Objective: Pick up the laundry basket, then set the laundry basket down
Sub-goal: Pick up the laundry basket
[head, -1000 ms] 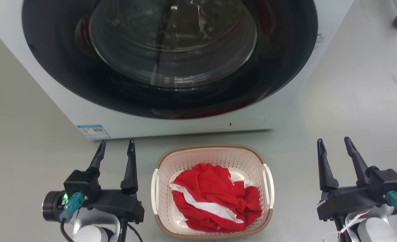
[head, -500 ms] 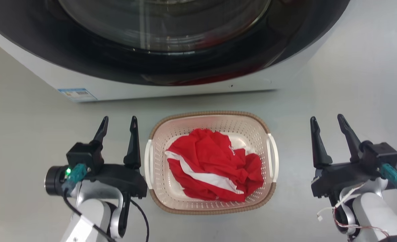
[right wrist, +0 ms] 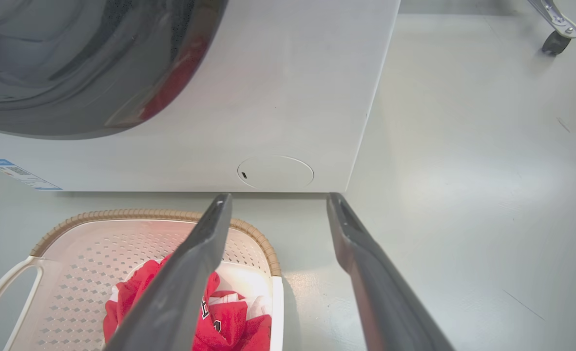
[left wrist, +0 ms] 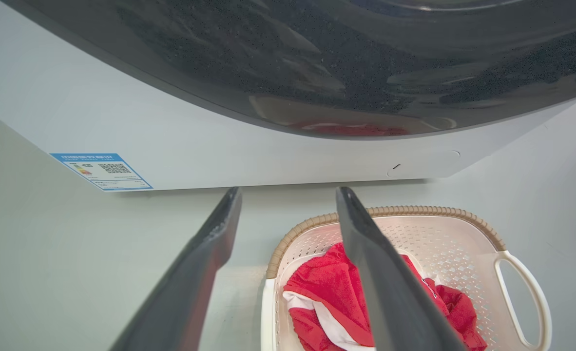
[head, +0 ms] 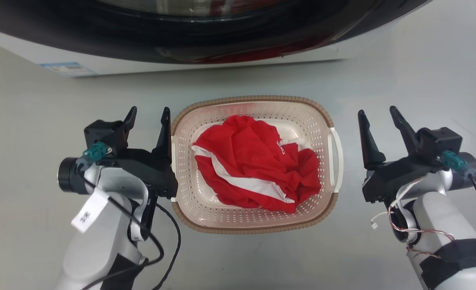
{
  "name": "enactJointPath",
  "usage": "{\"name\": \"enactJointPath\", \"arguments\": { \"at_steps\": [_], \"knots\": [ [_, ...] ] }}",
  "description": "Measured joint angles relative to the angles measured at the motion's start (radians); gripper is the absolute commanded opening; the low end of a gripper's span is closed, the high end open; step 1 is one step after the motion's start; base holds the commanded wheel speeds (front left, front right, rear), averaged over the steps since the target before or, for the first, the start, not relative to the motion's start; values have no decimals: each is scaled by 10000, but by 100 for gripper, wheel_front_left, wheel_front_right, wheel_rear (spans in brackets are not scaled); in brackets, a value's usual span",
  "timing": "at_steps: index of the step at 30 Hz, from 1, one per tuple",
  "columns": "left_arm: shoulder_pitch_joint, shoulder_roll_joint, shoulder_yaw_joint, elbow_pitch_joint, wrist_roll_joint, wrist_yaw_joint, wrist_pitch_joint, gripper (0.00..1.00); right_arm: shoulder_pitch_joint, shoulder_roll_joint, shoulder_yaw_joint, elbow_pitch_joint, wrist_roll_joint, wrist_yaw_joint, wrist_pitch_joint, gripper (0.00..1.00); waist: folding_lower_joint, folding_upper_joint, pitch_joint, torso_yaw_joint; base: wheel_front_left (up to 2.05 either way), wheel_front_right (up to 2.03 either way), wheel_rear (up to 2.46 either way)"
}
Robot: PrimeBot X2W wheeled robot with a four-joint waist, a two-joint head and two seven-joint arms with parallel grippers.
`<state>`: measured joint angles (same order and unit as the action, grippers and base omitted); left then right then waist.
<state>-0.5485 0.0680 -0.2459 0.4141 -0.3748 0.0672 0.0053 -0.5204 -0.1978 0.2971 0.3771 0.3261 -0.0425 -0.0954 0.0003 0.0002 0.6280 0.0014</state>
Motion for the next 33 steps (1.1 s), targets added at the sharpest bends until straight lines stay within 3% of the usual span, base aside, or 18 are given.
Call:
{"name": "enactJointPath", "arguments": {
  "at_steps": [18,33],
  "knots": [
    [-1049,-105,-203,2899,-393,-688,546,100,-1312,571,520,2332,8,520,518,100,-2,-1,1491,-70,0,0,0],
    [-2077,-138,-236,4416,-464,-1116,639,100,-2180,779,633,3545,94,867,596,100,-1,-1,2416,-153,0,0,0]
  ]
}}
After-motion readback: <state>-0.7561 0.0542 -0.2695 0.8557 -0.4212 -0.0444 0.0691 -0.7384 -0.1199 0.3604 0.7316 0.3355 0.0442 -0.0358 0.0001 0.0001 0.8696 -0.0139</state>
